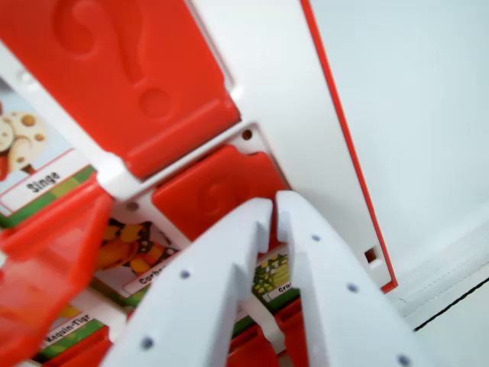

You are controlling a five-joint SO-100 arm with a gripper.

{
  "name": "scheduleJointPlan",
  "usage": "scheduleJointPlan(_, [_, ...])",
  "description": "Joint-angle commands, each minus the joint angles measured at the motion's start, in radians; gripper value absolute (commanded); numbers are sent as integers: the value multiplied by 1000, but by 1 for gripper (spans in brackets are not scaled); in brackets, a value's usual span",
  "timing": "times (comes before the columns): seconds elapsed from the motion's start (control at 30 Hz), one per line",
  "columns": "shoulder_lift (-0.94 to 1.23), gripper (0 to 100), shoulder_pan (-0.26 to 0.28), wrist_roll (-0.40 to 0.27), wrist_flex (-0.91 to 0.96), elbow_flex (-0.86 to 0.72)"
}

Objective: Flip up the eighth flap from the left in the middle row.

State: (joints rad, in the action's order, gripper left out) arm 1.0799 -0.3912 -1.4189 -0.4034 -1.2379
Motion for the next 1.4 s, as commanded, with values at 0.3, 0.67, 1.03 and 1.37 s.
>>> scheduleJointPlan(0.3, [397, 0, 32, -43, -81, -133])
scheduleJointPlan(0.67, [710, 0, 55, -193, -199, -284])
scheduleJointPlan(1.03, [971, 0, 229, -230, -390, -351])
scheduleJointPlan(1.37, [1088, 0, 333, -218, -753, -184])
